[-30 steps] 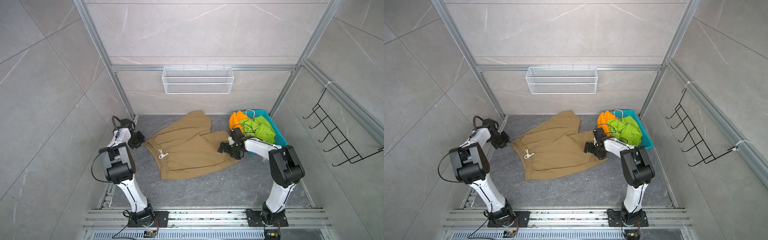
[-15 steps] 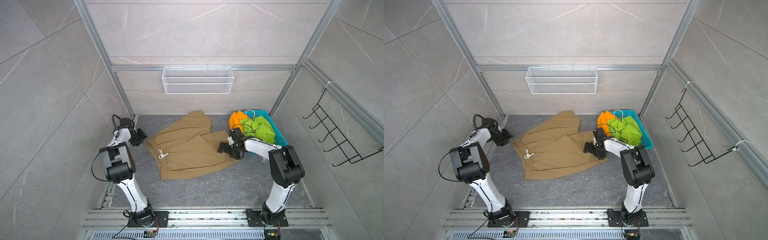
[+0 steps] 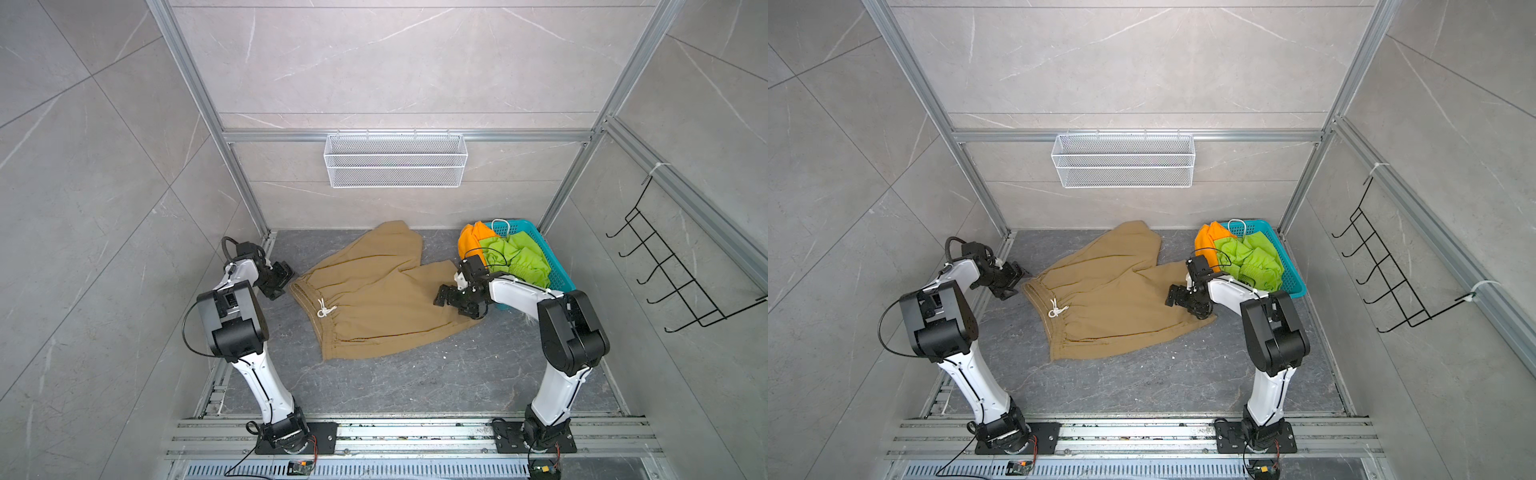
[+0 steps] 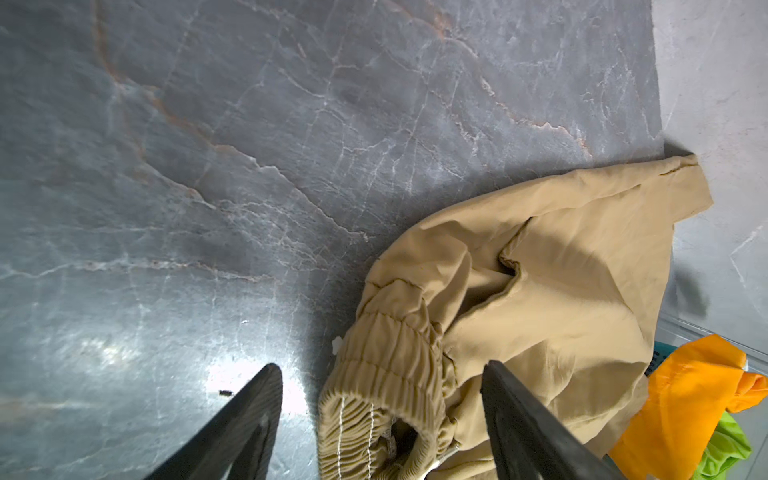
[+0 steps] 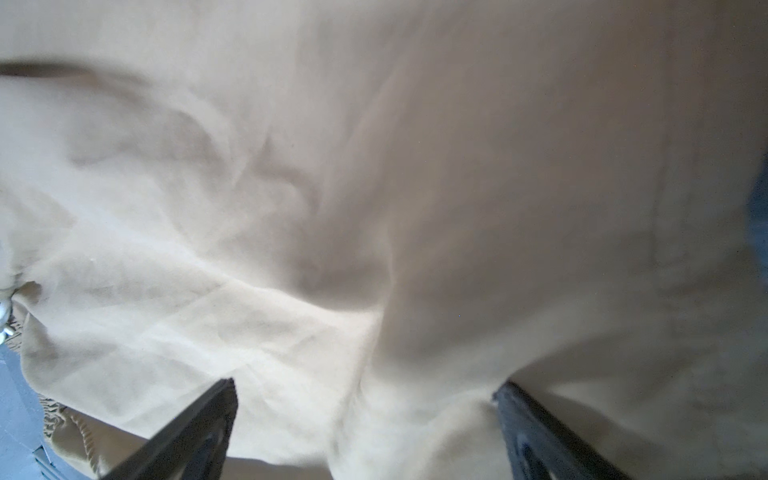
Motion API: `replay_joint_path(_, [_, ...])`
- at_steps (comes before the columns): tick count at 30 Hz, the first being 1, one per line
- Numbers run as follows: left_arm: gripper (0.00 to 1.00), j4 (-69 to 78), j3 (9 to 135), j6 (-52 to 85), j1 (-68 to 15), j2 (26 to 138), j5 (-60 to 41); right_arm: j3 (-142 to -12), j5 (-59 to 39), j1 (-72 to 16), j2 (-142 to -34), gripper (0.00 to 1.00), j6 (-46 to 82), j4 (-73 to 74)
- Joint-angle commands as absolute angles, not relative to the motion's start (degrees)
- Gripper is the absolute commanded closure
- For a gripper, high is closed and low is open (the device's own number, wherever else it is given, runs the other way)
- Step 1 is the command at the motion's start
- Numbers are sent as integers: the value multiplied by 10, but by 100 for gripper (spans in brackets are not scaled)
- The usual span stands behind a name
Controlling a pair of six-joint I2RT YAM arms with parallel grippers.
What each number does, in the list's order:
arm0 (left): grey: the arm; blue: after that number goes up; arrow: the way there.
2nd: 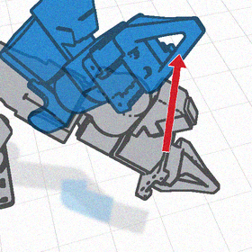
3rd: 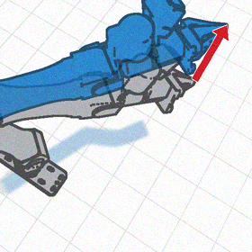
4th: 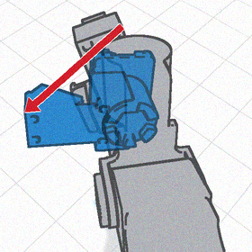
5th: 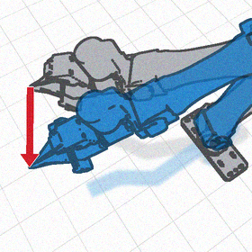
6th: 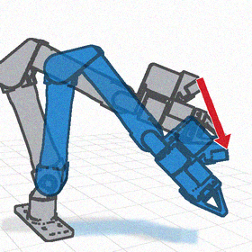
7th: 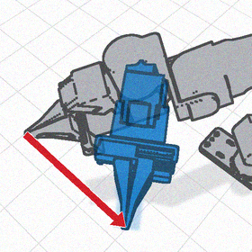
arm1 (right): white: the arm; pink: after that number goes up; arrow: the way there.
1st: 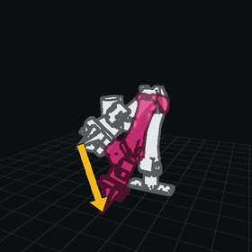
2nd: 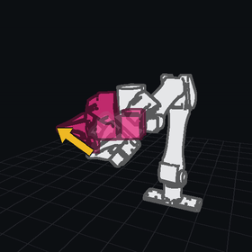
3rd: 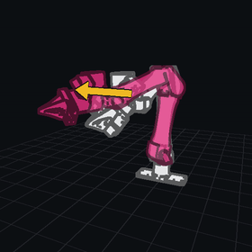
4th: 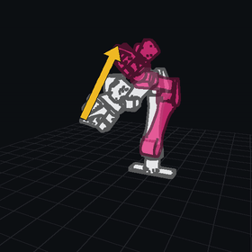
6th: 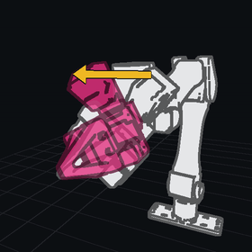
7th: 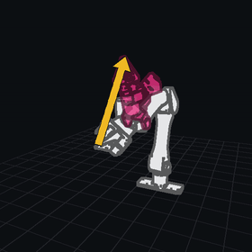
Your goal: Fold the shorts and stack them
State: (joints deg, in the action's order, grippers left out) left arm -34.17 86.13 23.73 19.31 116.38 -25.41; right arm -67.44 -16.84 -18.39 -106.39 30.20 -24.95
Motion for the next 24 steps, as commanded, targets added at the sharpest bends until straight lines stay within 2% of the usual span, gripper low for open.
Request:
replay_joint_path(1, [28, -333, 870, 225, 192, 1181, -296, -680, -175, -182, -1050, 1, 300, -248])
replay_joint_path(5, [43, -317, 866, 228, 187, 1195, -310, -679, -175, -182, -1050, 1, 303, -246])
replay_joint_path(6, [51, -309, 861, 229, 185, 1195, -314, -680, -175, -182, -1049, 1, 304, -246])
replay_joint_path(8, [75, -292, 852, 229, 177, 1194, -321, -681, -177, -181, -1050, 1, 306, -245])
replay_joint_path(11, [96, -292, 850, 217, 164, 1193, -323, -692, -177, -180, -1053, 1, 306, -250])
replay_joint_path(12, [100, -291, 849, 215, 160, 1192, -324, -698, -177, -180, -1052, 1, 306, -253])
replay_joint_path(19, [100, -290, 844, 193, 114, 1139, -333, -804, -134, -172, -1071, 0, 290, -310])
replay_joint_path(24, [100, -333, 861, 165, 48, 1112, -293, -973, -133, -171, -1176, 0, 285, -356])
